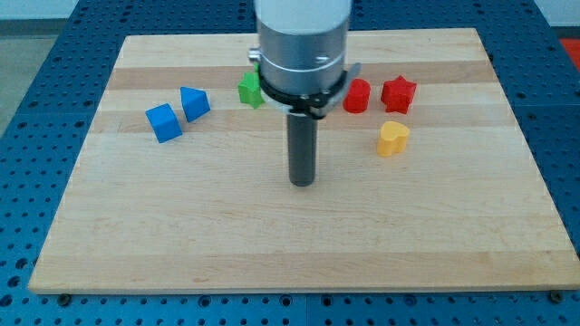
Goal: Slide the blue cube down and right a bit
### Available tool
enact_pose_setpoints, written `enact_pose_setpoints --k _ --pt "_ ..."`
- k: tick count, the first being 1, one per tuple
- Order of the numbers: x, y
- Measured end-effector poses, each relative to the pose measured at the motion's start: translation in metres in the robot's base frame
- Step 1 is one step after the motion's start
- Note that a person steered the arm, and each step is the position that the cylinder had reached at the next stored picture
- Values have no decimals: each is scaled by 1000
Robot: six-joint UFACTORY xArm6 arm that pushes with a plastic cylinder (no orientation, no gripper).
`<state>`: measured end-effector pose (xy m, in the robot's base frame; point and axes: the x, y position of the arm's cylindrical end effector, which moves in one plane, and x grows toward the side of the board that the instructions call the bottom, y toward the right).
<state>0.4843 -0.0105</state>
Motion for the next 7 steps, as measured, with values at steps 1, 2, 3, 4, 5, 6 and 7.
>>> enact_pose_setpoints --k 1,2,3,4,5,6,7 --pt "-19 -20" --pt "-43 -33" --pt "-66 -48" --pt "-81 -67" --pt "-90 -87" --pt "-93 -89" --pt "-93 -90"
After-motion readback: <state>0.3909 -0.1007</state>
